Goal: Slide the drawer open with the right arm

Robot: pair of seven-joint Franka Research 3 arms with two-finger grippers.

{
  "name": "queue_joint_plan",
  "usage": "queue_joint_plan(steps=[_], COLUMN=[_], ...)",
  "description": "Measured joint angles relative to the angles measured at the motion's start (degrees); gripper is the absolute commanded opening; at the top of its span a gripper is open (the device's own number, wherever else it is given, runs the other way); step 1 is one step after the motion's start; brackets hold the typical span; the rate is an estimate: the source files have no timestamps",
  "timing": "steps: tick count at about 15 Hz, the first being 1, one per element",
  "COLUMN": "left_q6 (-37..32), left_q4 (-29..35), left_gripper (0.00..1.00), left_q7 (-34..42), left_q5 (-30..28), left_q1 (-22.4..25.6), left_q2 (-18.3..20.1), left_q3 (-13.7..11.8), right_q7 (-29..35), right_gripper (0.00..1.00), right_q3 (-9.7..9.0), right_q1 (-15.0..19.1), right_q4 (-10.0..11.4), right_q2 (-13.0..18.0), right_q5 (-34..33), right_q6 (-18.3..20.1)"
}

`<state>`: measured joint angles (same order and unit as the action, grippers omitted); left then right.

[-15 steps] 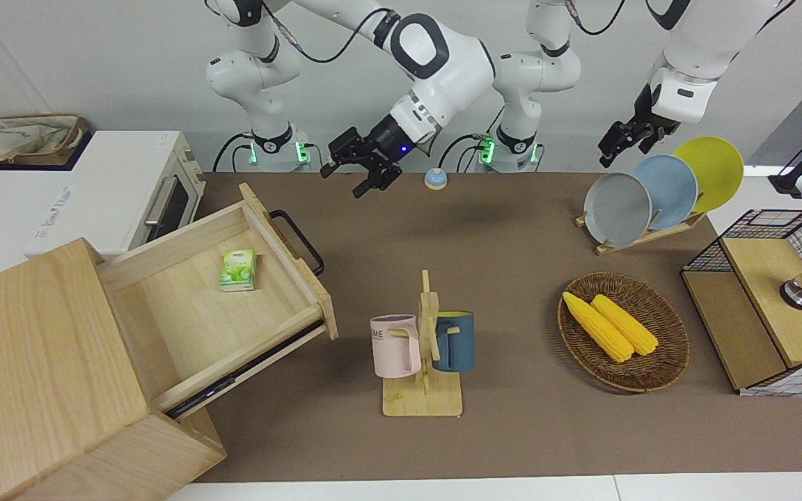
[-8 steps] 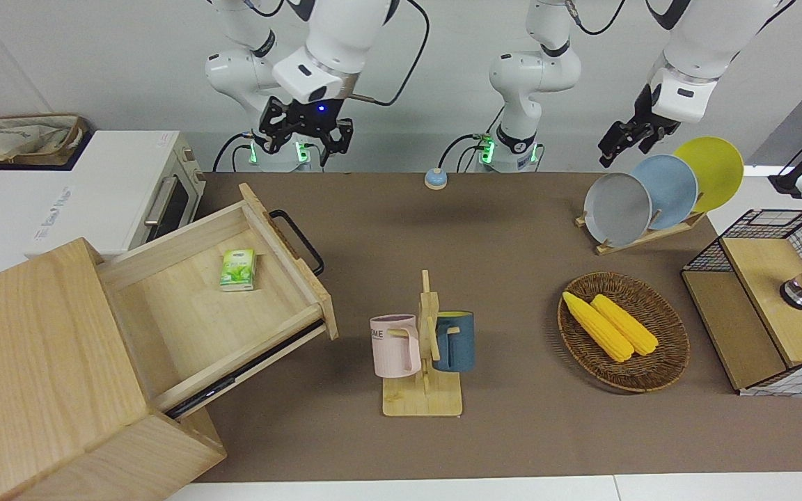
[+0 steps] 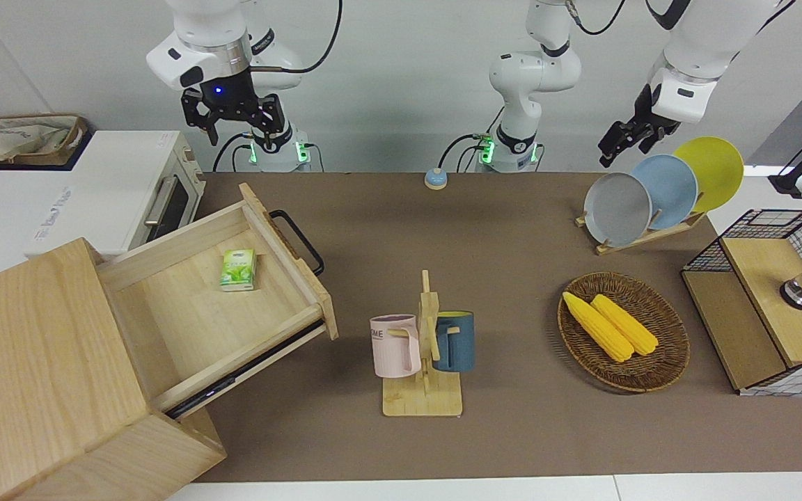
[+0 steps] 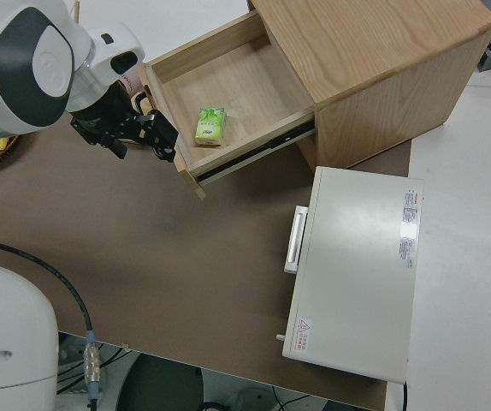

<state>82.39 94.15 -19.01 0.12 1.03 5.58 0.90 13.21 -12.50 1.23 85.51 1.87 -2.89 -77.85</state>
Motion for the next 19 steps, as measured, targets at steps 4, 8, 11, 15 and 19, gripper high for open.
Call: queue_joint_plan(steps=[4, 8, 11, 15, 19], left_q6=[0.0, 0.0, 0.0, 0.0, 0.0], left_q4=[0.0, 0.0, 0.0, 0.0, 0.0], left_gripper=[0.99, 0.99, 0.99, 0.99, 0.99], left_q7=[0.0, 0.0, 0.0, 0.0, 0.0], left_q5=[0.0, 0.0, 0.0, 0.0, 0.0], left_q1=[0.0, 0.0, 0.0, 0.0, 0.0], left_q2=[0.0, 0.0, 0.0, 0.0, 0.0], left_q3=[0.0, 0.0, 0.0, 0.0, 0.0], right_q7=[-3.1, -3.5, -3.7, -3.9, -4.0], right_gripper=[0.992, 0.992, 0.992, 0.992, 0.992], right_q3=[0.17, 0.33, 0.31, 0.19, 0.15], right_q1=[4.0, 4.0, 4.0, 3.8, 3.8], right_q4=[0.6, 0.6, 0.6, 0.6, 0.6], right_q2=[0.0, 0.0, 0.0, 0.0, 0.0], right_q5=[2.3, 2.3, 1.7, -0.1, -0.4], right_q6=[0.0, -0.6, -1.2, -1.4, -1.7])
